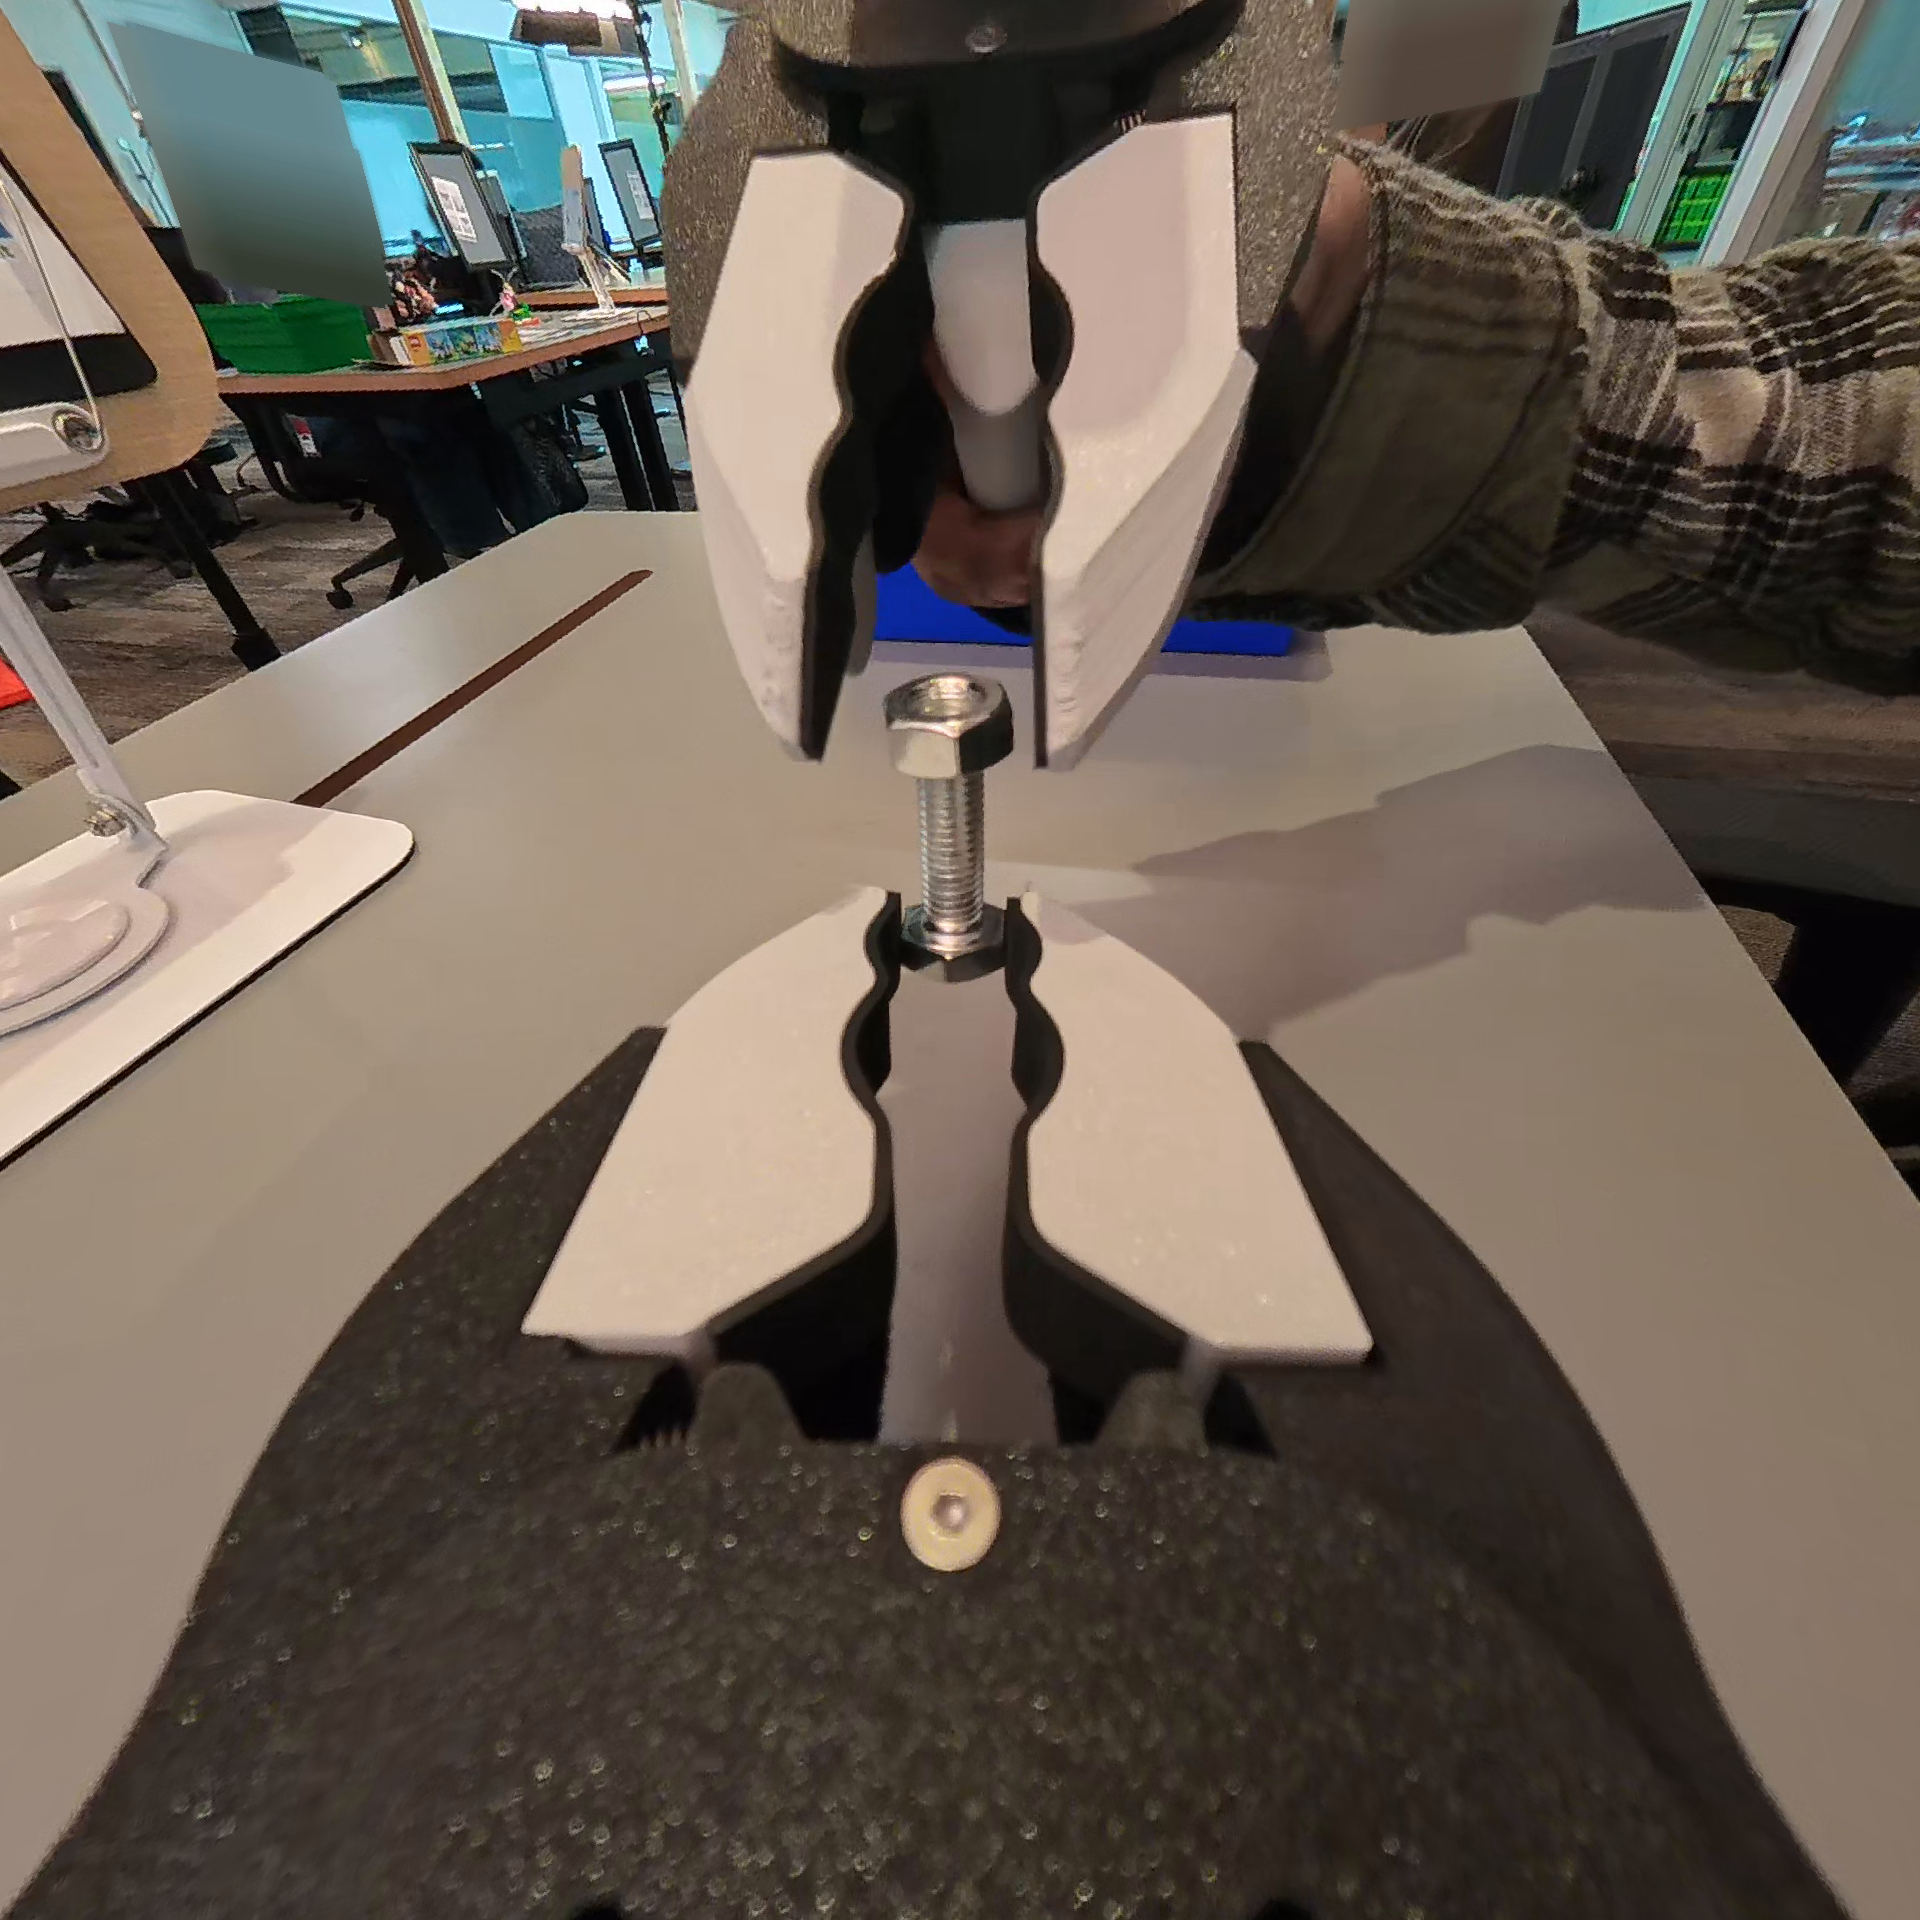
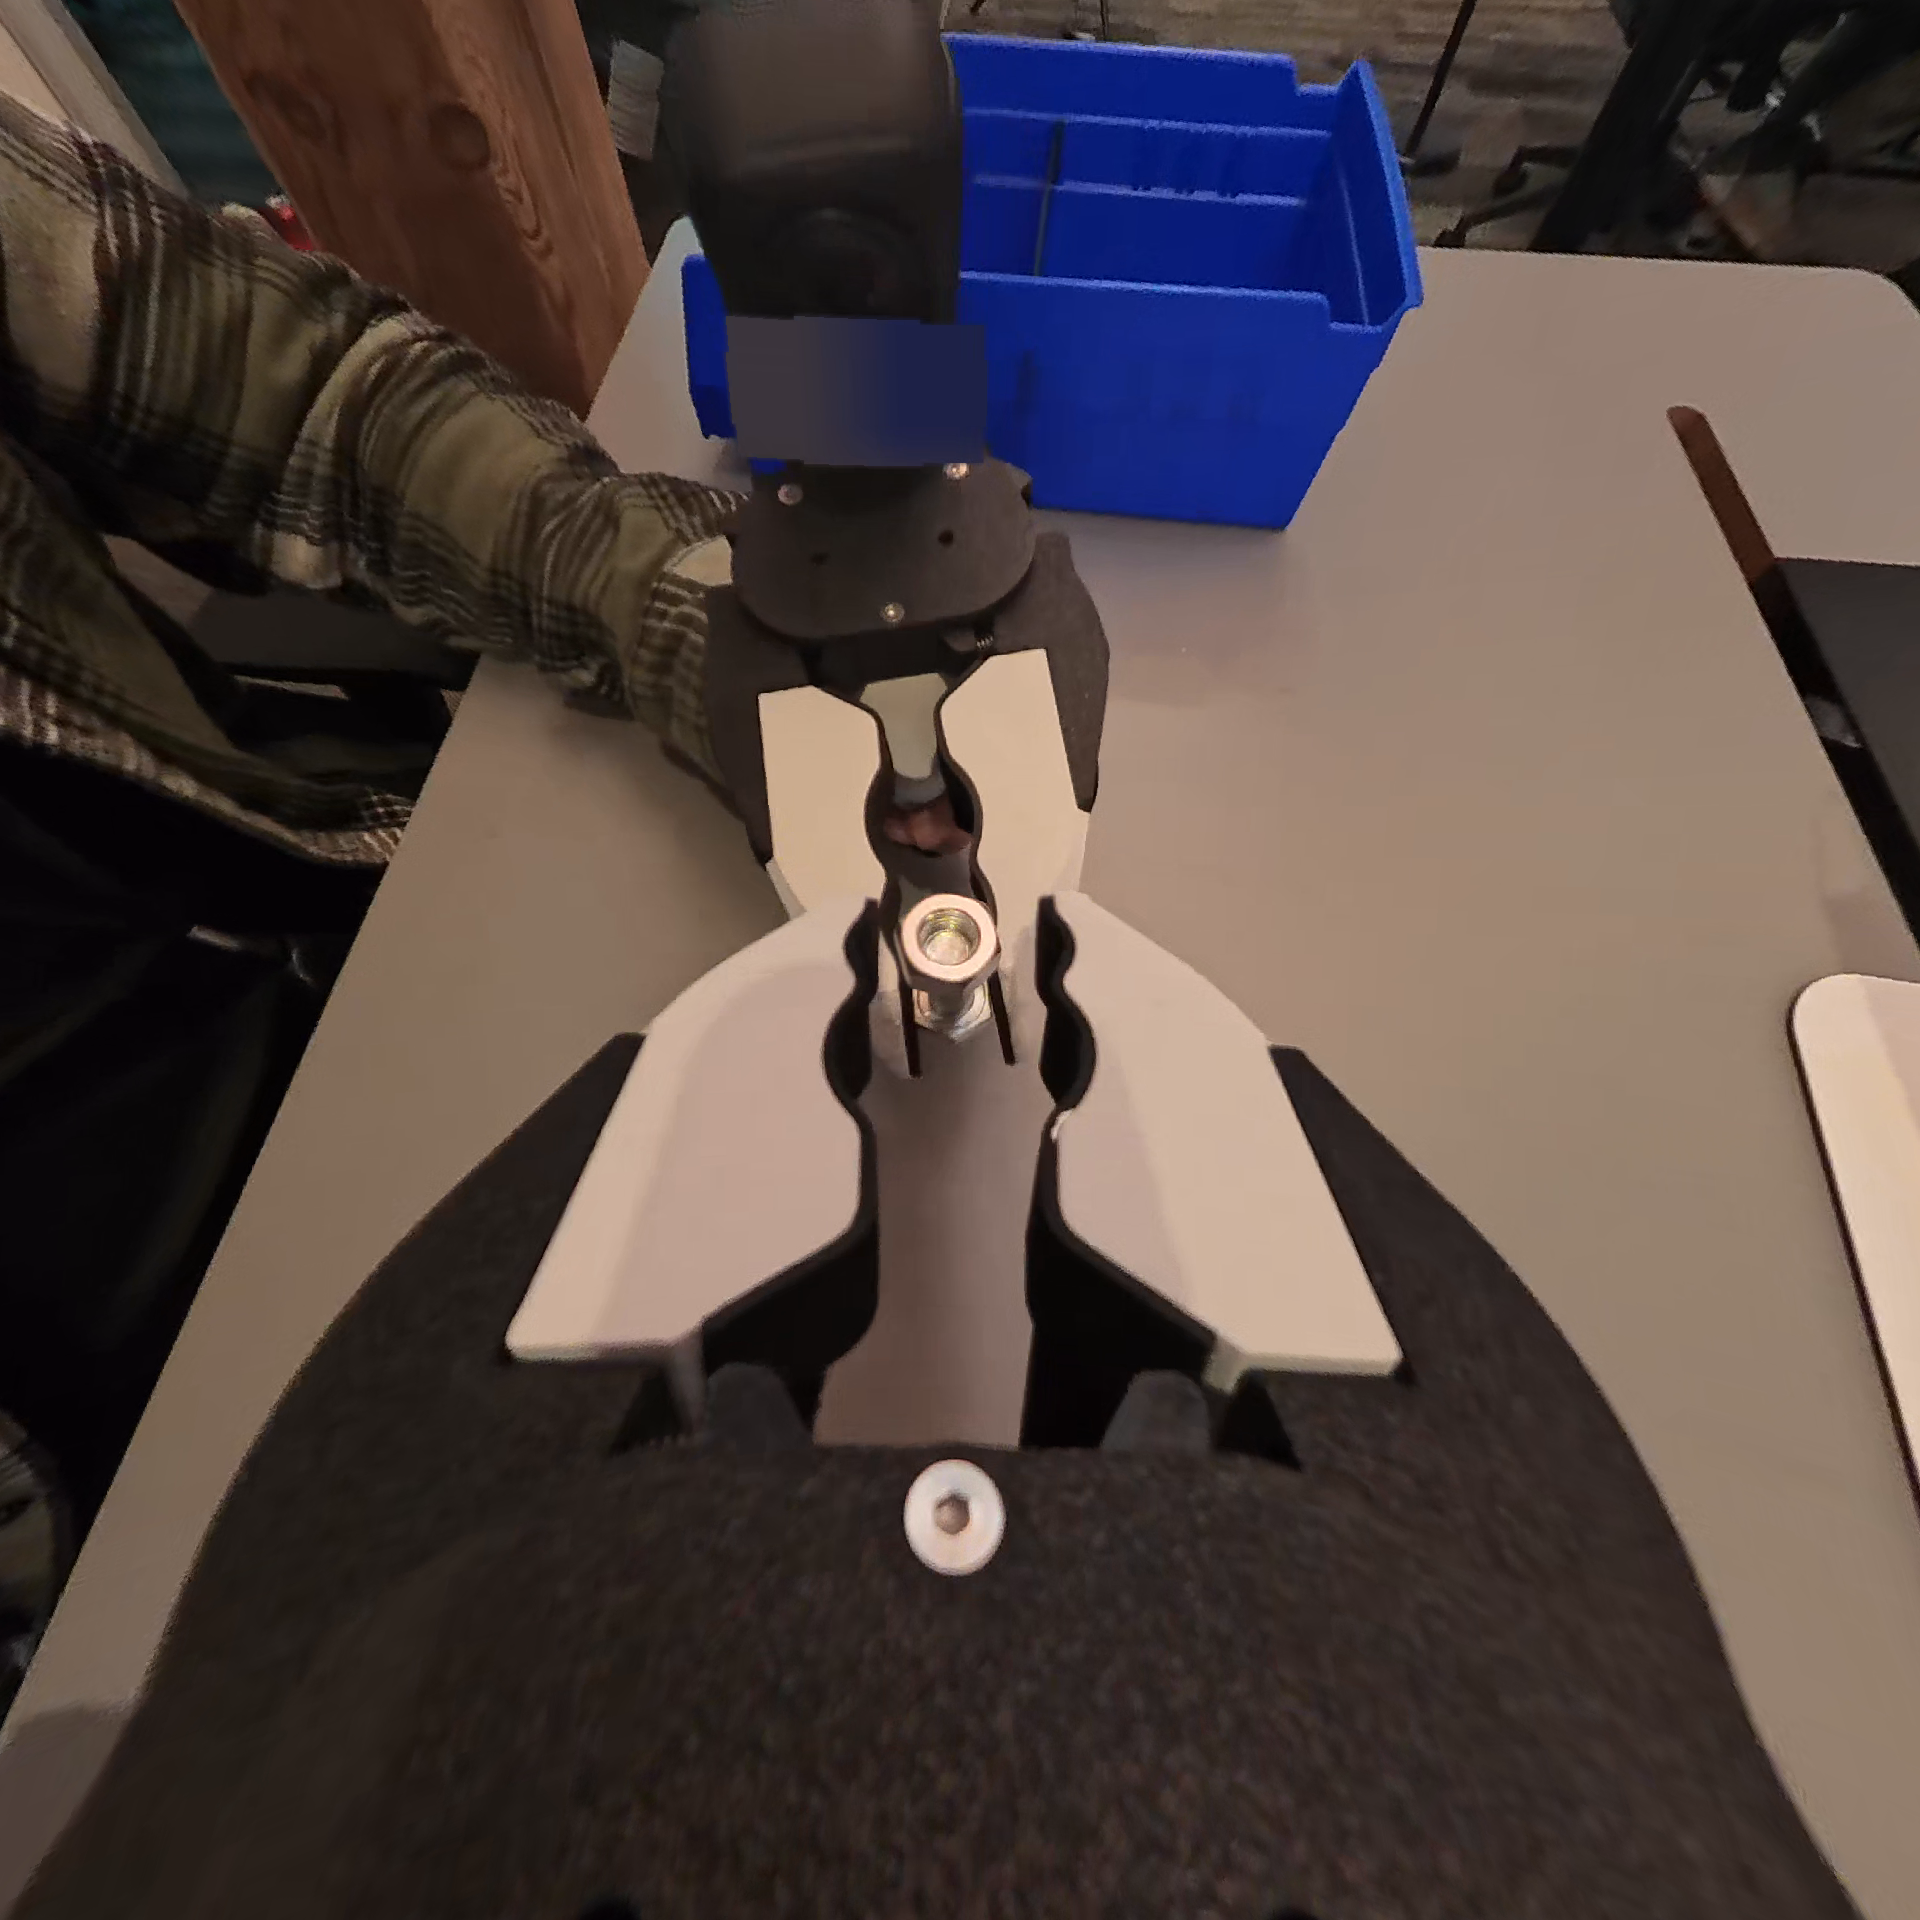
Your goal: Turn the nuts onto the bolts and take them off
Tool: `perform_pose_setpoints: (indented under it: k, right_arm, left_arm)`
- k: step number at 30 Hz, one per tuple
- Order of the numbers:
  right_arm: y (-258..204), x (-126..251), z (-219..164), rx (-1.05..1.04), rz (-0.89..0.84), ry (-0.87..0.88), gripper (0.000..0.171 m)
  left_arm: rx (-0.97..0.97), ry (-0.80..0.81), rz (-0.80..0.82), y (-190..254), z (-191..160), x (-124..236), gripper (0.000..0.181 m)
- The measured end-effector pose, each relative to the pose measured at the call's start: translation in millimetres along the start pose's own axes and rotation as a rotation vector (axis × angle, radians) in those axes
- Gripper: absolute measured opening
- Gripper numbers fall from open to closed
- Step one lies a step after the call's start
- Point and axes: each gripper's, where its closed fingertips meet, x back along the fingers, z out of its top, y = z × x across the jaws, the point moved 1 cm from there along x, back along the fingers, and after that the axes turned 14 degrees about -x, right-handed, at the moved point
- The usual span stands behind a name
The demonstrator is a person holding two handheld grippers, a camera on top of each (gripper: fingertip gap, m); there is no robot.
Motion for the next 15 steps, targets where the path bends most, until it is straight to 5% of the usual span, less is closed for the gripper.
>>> perform_pose_setpoints:
  k: [15]
  right_arm:
    - [6,-1,8,-0.14,-0.091,0.227,0.019]
  left_arm:
    - [-0.008,0.002,0.087,-10,3,5,0.019]
